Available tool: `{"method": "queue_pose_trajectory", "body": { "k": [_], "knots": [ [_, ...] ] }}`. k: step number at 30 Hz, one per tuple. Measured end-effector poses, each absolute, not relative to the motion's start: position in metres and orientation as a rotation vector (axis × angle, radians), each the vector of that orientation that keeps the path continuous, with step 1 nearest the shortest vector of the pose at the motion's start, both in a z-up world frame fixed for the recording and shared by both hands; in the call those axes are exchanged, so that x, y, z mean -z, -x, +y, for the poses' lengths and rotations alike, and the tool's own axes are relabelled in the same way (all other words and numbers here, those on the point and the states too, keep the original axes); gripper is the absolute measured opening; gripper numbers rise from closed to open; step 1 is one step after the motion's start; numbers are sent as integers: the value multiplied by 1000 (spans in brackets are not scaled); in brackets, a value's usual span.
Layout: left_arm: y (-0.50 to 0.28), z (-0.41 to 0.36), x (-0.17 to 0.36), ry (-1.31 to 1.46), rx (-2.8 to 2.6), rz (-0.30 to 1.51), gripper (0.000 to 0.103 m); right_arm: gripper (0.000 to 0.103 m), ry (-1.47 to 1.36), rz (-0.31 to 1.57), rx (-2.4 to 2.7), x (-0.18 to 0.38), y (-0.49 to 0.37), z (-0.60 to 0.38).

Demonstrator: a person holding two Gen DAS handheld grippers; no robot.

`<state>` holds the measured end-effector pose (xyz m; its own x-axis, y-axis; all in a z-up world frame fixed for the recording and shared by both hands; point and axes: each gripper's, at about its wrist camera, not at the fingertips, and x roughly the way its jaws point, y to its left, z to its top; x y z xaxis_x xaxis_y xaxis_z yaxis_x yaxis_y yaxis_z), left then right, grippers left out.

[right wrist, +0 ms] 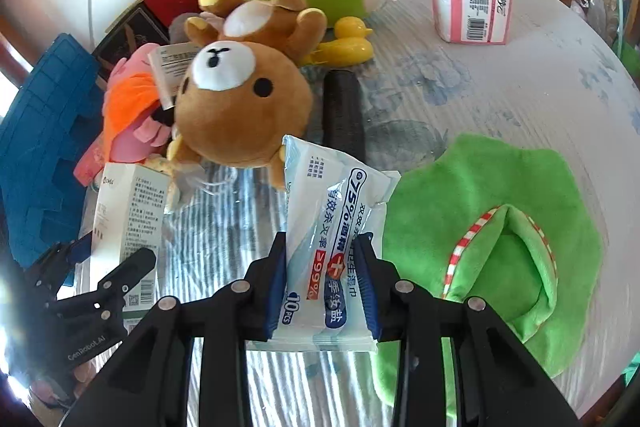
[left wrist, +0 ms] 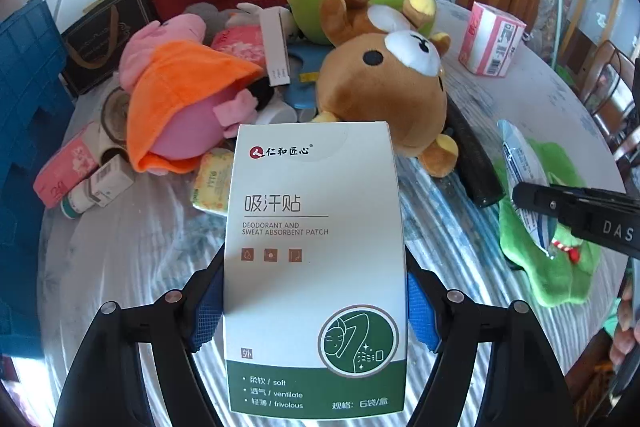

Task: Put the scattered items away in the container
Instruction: 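Carry the patch box and wet-wipe pack over the blue crate with both tools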

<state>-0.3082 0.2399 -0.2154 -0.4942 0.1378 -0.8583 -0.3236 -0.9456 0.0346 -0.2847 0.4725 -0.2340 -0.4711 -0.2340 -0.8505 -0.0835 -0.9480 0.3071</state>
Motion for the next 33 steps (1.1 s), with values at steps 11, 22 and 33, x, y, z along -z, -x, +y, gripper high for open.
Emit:
{"method": "queue_pose_trajectory", "body": {
  "k": [11,22,33],
  "knots": [
    [304,181,157,1297,-2693,190,76,32,-1286,-128,2566,150,301,357],
    [292,71,81,1143,-2956,92,76,32,-1013,166,2557,70,312,231],
    [274,-50,-25,890,-3217,45,76,32,-734,300,2482,-21,317,87]
  ]
}}
